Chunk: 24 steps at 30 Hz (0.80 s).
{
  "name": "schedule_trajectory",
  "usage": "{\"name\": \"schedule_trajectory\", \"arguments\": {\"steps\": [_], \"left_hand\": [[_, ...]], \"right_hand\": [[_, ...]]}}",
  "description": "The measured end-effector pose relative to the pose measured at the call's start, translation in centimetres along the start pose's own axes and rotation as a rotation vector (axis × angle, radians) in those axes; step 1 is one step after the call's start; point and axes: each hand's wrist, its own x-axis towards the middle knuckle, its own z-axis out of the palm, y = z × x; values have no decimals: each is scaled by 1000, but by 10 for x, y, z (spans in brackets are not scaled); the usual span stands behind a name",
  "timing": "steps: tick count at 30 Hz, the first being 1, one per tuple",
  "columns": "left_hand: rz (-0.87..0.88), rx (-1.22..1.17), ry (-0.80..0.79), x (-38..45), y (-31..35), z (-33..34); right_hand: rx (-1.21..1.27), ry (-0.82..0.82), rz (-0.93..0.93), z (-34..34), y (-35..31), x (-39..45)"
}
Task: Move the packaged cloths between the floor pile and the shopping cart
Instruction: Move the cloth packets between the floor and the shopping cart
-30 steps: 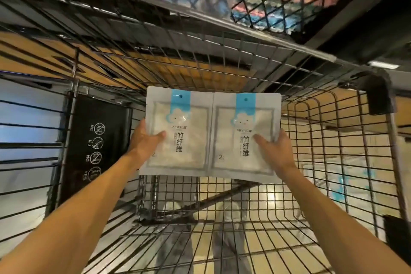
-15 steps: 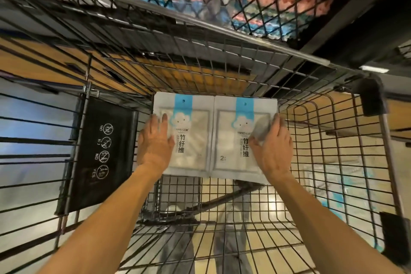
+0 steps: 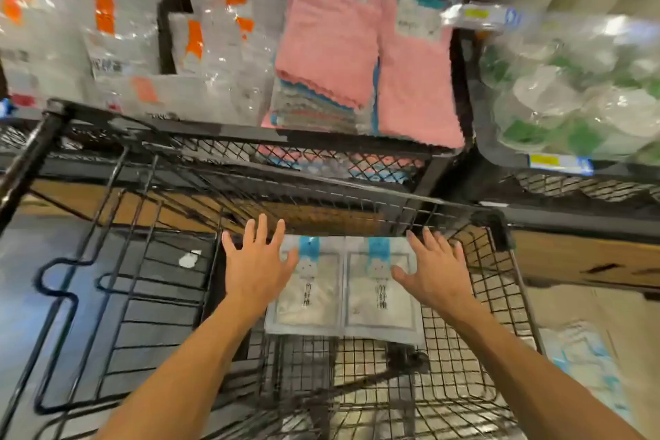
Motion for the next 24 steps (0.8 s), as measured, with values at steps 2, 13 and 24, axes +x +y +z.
{"name": "schedule_trajectory", "arguments": {"steps": [2,13,24], "left_hand": [[-42,21,47,-13,-1,-44],[-74,-68,322,-55,25,-261],[165,-114,404,-94,115,-400]], "right_hand": [[28,12,-21,-41,-2,-11],[89,291,-139,-262,4,-67],[185,505,33,-373,62,-171]]}}
